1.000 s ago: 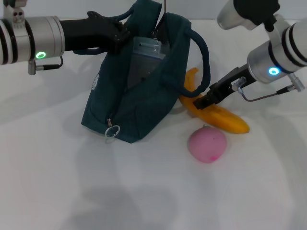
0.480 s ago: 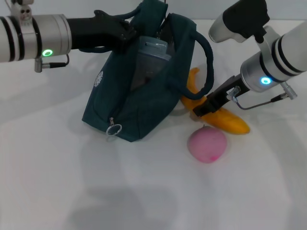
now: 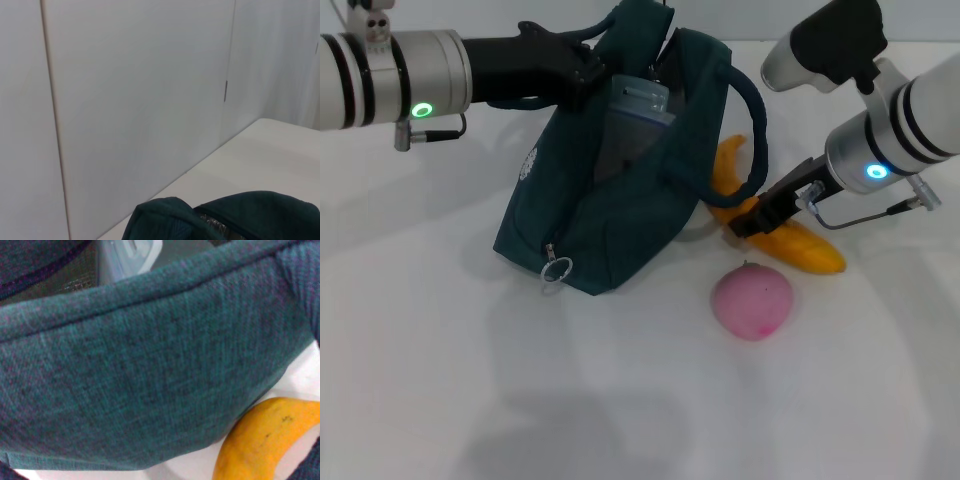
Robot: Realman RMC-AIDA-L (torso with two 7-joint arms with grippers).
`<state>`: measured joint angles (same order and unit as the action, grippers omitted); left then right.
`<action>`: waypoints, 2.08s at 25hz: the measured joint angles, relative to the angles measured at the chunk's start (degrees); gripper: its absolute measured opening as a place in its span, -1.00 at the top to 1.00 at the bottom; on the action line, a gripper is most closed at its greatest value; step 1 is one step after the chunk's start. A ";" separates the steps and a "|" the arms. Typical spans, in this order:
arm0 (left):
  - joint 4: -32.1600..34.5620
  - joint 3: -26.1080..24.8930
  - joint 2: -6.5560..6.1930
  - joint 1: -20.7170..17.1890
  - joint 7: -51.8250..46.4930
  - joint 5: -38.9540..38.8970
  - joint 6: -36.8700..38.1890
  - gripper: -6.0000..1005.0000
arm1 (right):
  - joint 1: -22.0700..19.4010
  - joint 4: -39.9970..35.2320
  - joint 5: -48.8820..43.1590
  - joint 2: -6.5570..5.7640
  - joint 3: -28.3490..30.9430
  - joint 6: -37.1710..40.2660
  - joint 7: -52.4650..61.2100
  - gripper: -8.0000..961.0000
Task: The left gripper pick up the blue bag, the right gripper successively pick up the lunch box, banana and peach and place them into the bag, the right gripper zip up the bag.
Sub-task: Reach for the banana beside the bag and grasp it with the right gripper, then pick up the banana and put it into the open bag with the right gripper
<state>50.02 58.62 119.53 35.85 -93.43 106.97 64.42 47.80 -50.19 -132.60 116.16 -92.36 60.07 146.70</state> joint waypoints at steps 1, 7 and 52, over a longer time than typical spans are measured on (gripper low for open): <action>-0.01 0.00 -0.01 -0.05 0.00 0.00 -0.01 0.92 | -0.48 -0.37 0.01 -0.04 0.10 -0.05 -0.06 0.03; -0.01 -0.23 -0.09 -0.54 0.00 -0.02 0.00 0.92 | -7.91 -8.62 -0.04 -0.49 3.87 -0.33 -0.74 0.10; 3.17 -0.33 0.09 -3.64 3.58 -6.64 5.99 0.92 | -10.52 25.53 98.09 0.06 2.24 18.62 -71.71 0.09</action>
<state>53.19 58.29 119.62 32.21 -89.85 100.33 70.41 37.28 -24.66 -34.51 116.21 -90.12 78.69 75.00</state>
